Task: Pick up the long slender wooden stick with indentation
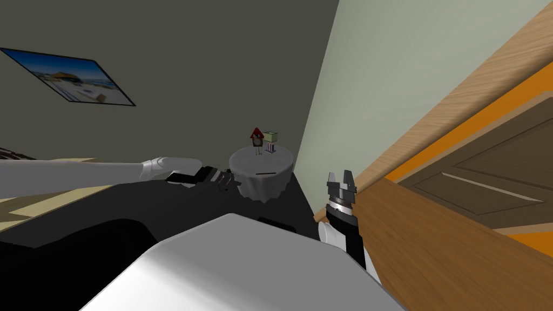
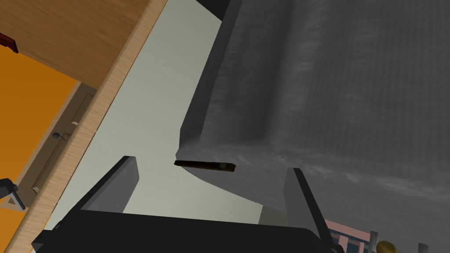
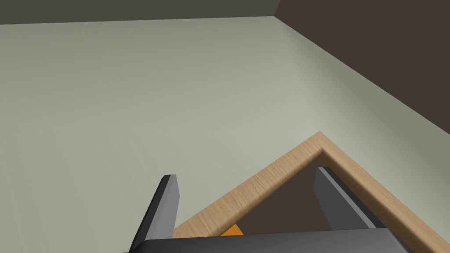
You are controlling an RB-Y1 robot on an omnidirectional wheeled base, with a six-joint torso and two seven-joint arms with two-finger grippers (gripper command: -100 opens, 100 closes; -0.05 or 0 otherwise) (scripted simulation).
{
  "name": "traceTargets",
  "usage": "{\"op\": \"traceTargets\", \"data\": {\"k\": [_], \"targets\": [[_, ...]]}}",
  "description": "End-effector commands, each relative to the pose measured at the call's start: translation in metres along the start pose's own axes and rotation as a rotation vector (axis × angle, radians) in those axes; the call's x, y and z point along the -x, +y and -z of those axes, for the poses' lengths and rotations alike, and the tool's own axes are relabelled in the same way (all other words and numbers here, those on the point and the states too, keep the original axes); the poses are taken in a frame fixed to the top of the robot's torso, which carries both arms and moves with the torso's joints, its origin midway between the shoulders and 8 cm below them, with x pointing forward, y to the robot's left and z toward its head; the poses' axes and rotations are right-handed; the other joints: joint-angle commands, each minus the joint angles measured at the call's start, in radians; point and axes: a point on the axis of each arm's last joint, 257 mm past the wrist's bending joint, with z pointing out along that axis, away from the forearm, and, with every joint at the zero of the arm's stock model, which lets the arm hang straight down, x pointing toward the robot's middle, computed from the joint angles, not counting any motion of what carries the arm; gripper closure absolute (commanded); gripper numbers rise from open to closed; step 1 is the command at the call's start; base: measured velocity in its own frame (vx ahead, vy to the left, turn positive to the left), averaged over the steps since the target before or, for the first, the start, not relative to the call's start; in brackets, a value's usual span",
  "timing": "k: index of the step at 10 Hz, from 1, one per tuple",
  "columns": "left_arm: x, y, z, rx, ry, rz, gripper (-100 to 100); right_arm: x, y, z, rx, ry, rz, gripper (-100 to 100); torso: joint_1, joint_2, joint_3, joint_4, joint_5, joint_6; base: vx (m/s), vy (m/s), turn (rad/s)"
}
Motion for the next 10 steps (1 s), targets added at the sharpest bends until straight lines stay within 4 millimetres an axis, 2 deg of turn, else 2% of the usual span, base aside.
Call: {"op": "traceTargets", "data": {"k": [1, 3, 10], "targets": [[-0.005, 0.007, 0.002, 0.013, 0.054, -0.033, -100, 0.0, 0.0, 0.0, 0.0, 0.0, 0.0, 0, 0.0, 0.0, 0.0, 0.0, 0.0, 0.0, 0.028, -0.081, -0.066], [-0.004, 0.007, 0.002, 0.011, 0.085, -0.061, -100, 0.0, 0.0, 0.0, 0.0, 0.0, 0.0, 0, -0.002, 0.0, 0.0, 0.0, 0.0, 0.0, 0.02, -0.042, -0.016], [-0.01, 0.028, 0.008, 0.035, 0.296, -0.223, -100, 0.0, 0.0, 0.0, 0.0, 0.0, 0.0, 0, -0.001, 0.0, 0.0, 0.0, 0.0, 0.0, 0.032, -0.059, -0.064]]}}
